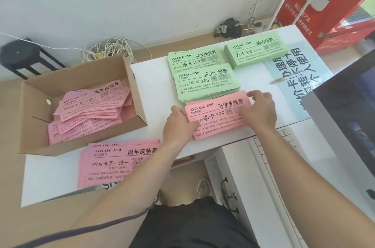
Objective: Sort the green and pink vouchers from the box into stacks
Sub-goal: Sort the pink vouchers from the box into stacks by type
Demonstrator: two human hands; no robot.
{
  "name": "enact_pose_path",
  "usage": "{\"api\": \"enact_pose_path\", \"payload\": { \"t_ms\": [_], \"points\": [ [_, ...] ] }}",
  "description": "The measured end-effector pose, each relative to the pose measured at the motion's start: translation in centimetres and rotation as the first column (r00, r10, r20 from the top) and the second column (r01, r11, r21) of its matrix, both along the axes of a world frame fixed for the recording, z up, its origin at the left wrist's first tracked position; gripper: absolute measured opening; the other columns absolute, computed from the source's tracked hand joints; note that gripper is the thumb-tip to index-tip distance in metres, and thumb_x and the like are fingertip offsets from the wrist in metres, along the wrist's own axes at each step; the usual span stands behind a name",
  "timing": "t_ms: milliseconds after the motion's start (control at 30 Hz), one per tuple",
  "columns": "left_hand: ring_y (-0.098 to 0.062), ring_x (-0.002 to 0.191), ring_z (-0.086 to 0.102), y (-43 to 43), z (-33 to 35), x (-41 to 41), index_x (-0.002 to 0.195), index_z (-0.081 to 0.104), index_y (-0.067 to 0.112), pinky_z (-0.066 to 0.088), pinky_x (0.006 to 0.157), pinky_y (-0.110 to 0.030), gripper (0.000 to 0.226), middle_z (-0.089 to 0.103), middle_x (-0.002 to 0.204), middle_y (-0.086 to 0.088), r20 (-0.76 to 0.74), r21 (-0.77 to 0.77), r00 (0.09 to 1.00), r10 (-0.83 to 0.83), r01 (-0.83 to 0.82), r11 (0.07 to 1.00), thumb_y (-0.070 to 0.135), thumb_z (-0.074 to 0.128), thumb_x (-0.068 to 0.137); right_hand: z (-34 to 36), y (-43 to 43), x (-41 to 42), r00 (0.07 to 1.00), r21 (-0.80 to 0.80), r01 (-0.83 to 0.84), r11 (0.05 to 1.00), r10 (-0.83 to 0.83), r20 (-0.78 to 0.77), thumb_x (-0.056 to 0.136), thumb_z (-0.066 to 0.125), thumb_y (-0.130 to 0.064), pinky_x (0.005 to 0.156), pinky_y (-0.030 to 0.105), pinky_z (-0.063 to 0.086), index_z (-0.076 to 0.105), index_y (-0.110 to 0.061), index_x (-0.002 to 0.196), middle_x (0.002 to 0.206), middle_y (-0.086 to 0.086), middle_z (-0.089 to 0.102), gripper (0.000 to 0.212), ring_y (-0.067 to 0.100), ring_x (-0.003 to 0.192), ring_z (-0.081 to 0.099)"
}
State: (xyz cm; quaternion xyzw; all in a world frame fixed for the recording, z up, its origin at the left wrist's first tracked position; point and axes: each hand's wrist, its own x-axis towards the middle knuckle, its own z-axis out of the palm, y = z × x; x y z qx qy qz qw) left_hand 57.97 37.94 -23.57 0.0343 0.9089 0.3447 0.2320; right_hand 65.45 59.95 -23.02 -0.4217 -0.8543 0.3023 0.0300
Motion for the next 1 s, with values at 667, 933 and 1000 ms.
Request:
{"api": "enact_pose_path", "payload": {
  "t_ms": [667, 933, 1000],
  "points": [
    [-0.034, 0.152, 0.007, 1.4, -0.6, -0.4, 0.127, 0.047, 0.013, 0.008, 0.124, -0.048, 0.086, 0.018, 0.161, -0.012, -0.225, -0.582, 0.595, -0.771, 0.552, 0.596, 0.066, 0.073, 0.065, 0.9, -0.3, -2.0, 0.545, 0.081, -0.816, 0.573, 0.714, 0.439, 0.059, 0.087, -0.047, 0.118, 0.043, 0.020, 0.044, -0.029, 0.121, 0.154, -0.006, 0.028, 0.077, 0.020, 0.143, 0.020],
    [-0.030, 0.135, 0.029, 1.5, -0.6, -0.8, 0.113, 0.050, 0.020, 0.026, 0.115, -0.037, 0.065, 0.026, 0.150, -0.008, -0.215, -0.472, 0.644, -0.734, 0.590, 0.655, 0.051, 0.079, 0.064, 1.0, 0.1, -2.6, 0.506, 0.078, -0.843, 0.532, 0.736, 0.450, 0.056, 0.089, -0.047, 0.118, 0.042, 0.022, 0.044, -0.031, 0.118, 0.143, -0.007, 0.032, 0.079, 0.021, 0.137, 0.025],
    [-0.029, 0.134, 0.030, 1.5, -0.7, -0.8, 0.114, 0.049, 0.020, 0.028, 0.113, -0.036, 0.065, 0.025, 0.150, -0.008, -0.209, -0.463, 0.651, -0.730, 0.592, 0.660, 0.050, 0.079, 0.064, 1.0, 0.1, -2.6, 0.503, 0.065, -0.843, 0.534, 0.739, 0.448, 0.055, 0.089, -0.047, 0.119, 0.042, 0.022, 0.043, -0.030, 0.121, 0.144, -0.006, 0.032, 0.082, 0.021, 0.138, 0.028]
  ]
}}
